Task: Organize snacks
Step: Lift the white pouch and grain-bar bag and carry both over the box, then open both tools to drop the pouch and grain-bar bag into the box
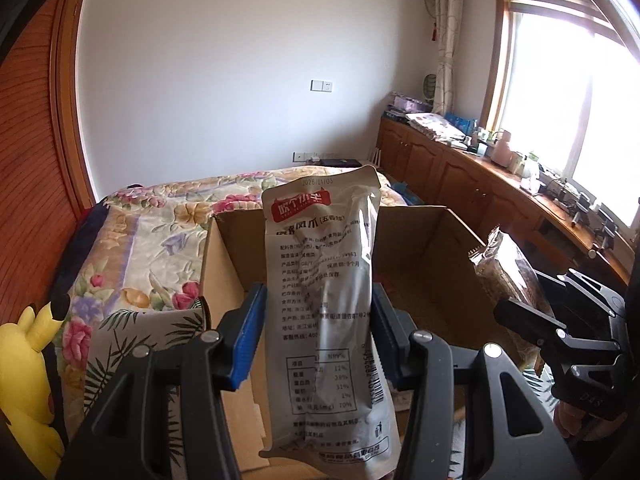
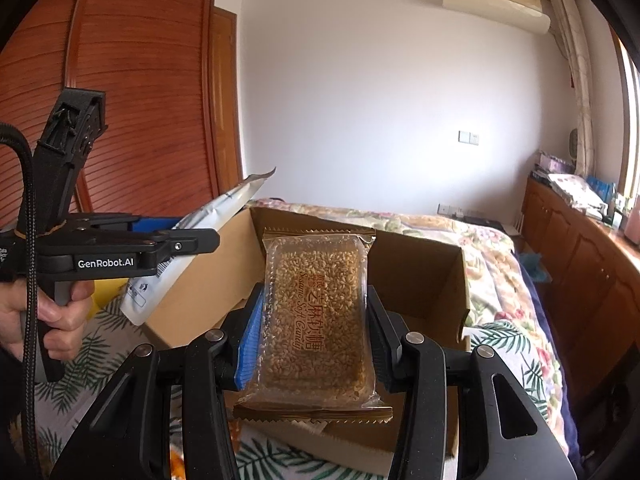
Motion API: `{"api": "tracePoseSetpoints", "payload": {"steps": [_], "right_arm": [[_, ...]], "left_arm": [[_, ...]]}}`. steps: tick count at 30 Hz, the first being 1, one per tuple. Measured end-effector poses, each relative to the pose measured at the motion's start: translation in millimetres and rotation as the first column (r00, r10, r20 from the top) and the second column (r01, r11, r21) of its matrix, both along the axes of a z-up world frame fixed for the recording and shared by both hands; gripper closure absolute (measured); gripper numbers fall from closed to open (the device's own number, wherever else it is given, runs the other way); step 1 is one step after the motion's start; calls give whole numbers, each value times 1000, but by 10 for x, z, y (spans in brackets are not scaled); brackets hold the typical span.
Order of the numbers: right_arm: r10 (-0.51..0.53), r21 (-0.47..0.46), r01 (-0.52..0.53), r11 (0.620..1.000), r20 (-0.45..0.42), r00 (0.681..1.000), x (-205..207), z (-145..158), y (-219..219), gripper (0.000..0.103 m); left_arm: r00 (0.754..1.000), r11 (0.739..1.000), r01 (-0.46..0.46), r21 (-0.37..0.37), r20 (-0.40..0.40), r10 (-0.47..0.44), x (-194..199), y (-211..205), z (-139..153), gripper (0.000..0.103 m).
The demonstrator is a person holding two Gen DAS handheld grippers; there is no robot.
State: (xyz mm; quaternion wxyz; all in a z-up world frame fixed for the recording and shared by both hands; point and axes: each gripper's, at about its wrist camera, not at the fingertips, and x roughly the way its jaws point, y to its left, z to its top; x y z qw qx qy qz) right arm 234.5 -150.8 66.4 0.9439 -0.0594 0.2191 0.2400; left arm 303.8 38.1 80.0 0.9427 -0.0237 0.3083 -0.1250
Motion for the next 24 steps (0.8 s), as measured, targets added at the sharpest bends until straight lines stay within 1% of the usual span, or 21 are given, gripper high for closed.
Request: {"api": "tracePoseSetpoints", "payload": {"steps": [3, 7, 12, 16, 18, 21, 24], "right_arm": [[-16, -1, 16, 1000, -12, 1000, 56, -14, 39, 57], [-30, -24, 29, 999, -32, 999, 170, -77, 123, 57], [-32, -36, 29, 999, -86, 996, 234, -203, 134, 57], [-42, -29, 39, 999, -134, 990, 294, -304, 106, 57], [-48, -22, 45, 999, -153, 987, 300, -334, 78, 57], [-51, -9, 50, 999, -180, 982, 292, -359, 78, 56], [-58, -26, 54, 998, -186, 981, 317, -366, 105, 55]], "left_arm": [[1000, 1000, -13, 0, -19, 13, 82, 21, -57, 53], [999, 1000, -19, 8, -48, 20, 160, 15, -140, 53], [997, 999, -28, 37, -71, 30, 186, -22, -229, 48], [995, 999, -23, 29, -100, 26, 217, -15, -301, 45], [994, 998, -36, 42, -106, 41, 222, -18, -324, 44], [993, 998, -37, 51, -112, 42, 217, -28, -343, 41], [992, 998, -39, 57, -117, 45, 207, -33, -361, 41]]}}
